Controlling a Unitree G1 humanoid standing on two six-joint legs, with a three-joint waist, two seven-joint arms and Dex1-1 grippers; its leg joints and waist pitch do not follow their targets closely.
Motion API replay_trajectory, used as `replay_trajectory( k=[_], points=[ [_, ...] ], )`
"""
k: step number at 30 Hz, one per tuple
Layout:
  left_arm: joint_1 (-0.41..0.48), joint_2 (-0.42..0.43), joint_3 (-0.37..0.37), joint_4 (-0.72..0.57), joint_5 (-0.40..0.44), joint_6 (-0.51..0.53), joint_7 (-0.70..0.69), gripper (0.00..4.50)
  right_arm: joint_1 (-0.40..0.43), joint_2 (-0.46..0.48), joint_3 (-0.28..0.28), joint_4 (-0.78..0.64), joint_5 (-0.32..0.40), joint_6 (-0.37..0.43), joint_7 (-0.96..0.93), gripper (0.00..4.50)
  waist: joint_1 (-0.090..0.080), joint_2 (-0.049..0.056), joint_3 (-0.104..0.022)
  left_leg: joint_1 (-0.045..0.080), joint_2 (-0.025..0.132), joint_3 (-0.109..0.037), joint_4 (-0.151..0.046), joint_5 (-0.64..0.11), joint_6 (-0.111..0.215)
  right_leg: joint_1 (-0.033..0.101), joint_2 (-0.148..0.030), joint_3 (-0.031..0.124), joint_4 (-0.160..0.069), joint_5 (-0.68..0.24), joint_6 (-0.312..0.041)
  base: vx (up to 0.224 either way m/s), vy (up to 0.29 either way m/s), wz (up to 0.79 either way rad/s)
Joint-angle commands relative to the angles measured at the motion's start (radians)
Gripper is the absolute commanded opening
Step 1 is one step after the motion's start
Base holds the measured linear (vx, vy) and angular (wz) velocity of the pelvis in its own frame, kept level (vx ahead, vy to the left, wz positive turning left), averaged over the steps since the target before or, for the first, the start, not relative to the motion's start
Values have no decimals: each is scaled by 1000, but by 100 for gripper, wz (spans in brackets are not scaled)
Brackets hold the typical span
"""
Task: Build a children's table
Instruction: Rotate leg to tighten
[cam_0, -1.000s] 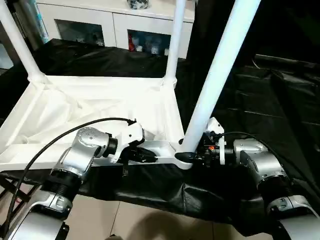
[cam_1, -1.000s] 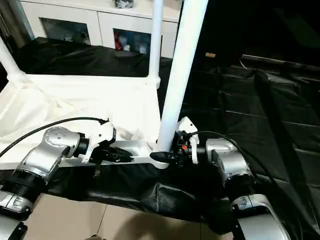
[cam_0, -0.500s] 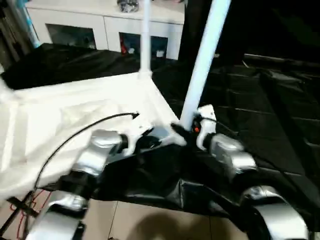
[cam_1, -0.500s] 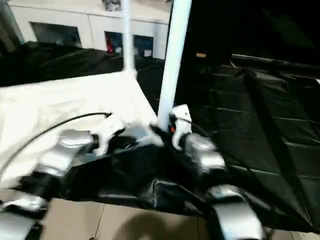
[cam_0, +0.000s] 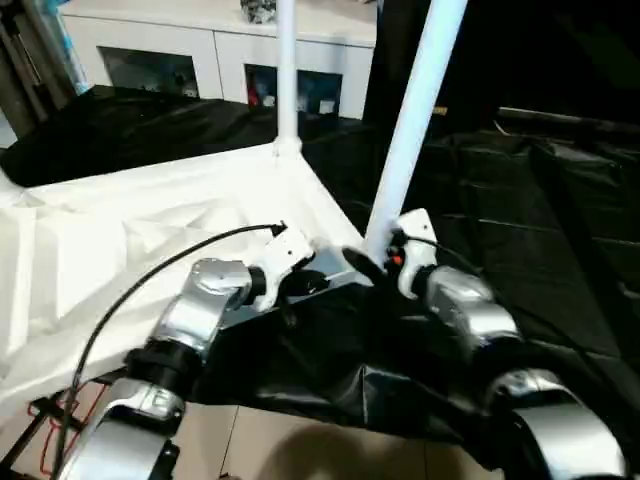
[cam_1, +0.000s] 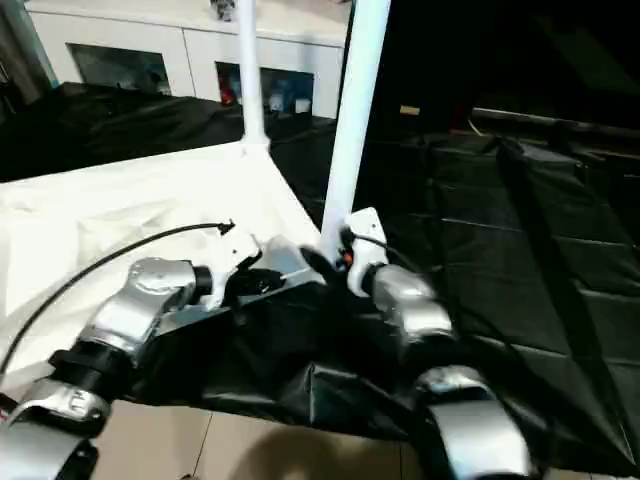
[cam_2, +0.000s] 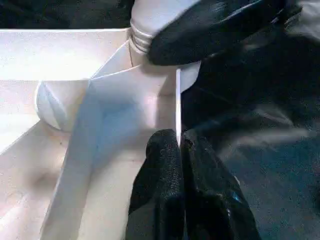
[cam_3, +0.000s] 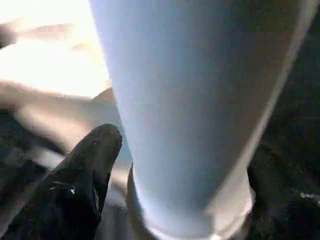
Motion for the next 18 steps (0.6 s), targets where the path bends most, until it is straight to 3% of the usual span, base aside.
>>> replay_trajectory(
  k=[1, 4, 10, 18],
  points=[
    [-11, -22, -30, -10, -38, -45, -42, 0, 33, 28, 122, -46, 5, 32, 199, 372, 5, -4, -55, -3, 22, -1, -54, -219, 72, 53, -58, 44, -79, -210, -200, 0, 0, 0],
    [-20, 3, -25, 8, -40, -64, -78, 0, 54, -11, 136, -88, 24, 58, 296, 360, 9, 0, -52, -2, 27, 0, -56, -231, 66, 51, -57, 42, -77, -217, -212, 0, 0, 0],
    [-38, 31, -24, 52, -56, -105, -158, 0, 69, -76, 167, -140, 19, 105, 432, 319, 16, -5, -51, 1, 27, 2, -56, -249, 55, 48, -59, 43, -81, -264, -205, 0, 0, 0],
    [-49, 28, -20, 71, -60, -117, -176, 0, 64, -74, 157, -153, 21, 139, 442, 278, 29, -8, -52, 1, 27, 2, -56, -224, 47, 48, -62, 43, -78, -259, -196, 0, 0, 0]
  ],
)
